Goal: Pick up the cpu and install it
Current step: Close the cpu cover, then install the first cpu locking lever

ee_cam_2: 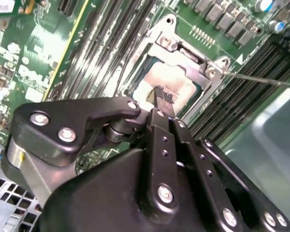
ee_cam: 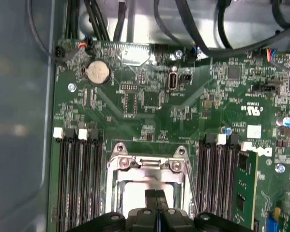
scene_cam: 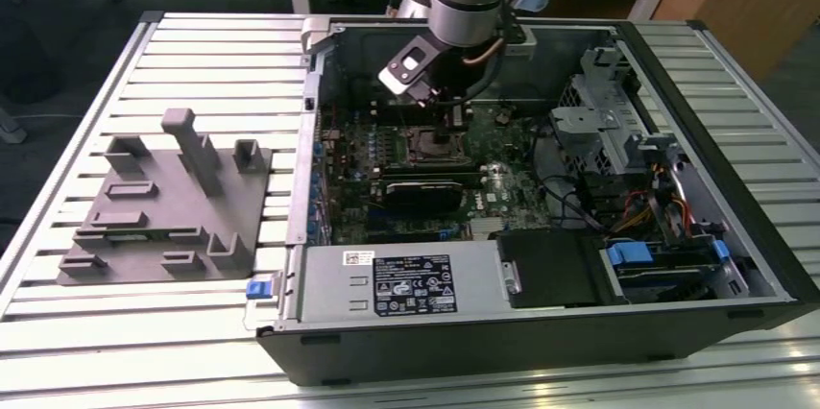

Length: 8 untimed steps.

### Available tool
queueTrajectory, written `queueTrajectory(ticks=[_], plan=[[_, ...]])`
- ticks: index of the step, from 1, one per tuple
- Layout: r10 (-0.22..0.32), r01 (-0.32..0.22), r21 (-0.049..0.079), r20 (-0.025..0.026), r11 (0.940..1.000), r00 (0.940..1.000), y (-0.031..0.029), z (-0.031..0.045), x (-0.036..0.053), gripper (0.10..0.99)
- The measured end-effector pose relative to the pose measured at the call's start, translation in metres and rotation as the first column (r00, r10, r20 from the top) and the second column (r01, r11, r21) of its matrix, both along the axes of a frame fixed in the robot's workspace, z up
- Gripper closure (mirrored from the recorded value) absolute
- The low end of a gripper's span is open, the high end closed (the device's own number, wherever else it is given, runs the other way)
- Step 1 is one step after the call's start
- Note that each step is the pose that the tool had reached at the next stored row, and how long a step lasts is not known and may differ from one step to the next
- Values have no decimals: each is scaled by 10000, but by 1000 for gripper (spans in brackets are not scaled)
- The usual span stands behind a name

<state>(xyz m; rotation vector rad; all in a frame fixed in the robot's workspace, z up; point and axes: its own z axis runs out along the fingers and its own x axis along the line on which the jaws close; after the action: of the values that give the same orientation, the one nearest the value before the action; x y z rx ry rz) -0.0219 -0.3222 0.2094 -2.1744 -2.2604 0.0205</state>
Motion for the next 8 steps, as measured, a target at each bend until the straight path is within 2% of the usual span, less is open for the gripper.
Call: queueTrajectory(ticks=[8], plan=[[-1, 1, -4, -2, 10000, 10000, 1, 8, 9, 980]])
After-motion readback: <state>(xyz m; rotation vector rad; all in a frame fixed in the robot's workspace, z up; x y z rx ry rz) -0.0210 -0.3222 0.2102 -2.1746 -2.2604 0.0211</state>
